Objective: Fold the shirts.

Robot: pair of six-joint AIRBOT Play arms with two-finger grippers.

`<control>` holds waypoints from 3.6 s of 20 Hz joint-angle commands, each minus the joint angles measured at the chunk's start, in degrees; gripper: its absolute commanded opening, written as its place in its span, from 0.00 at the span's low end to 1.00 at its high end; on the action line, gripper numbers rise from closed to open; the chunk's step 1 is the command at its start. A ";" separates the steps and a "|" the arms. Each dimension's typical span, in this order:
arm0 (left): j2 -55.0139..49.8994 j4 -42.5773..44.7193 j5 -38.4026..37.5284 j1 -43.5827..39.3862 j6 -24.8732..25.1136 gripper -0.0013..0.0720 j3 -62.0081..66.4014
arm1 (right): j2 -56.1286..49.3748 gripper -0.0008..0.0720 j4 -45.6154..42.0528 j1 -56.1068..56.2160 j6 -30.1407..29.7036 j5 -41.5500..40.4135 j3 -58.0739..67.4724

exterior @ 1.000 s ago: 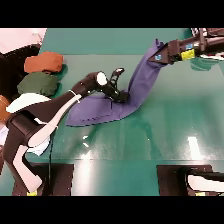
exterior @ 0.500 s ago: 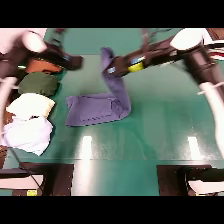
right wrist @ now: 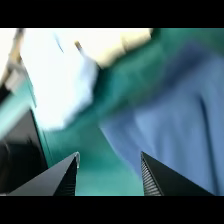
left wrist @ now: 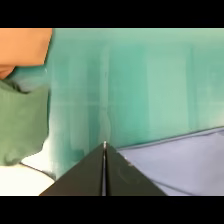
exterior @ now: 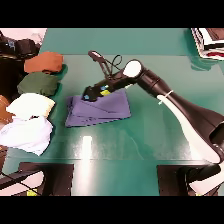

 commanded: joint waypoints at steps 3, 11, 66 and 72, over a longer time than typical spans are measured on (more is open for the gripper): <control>0.57 -0.52 -3.96 0.74 0.00 0.05 -0.02 | 9.14 0.62 -12.46 -12.09 4.52 5.79 -15.63; 0.39 -2.71 -0.55 -3.89 0.04 0.05 -0.04 | 8.63 0.91 -4.37 -25.81 5.07 0.94 -32.09; -0.31 -7.54 2.49 -7.82 -0.07 0.05 -4.11 | 35.82 0.31 -17.51 -55.01 13.70 13.22 -28.87; -0.31 -7.52 4.68 -7.82 -0.07 0.05 -4.11 | 35.82 0.03 -17.46 -37.38 13.73 7.82 -28.87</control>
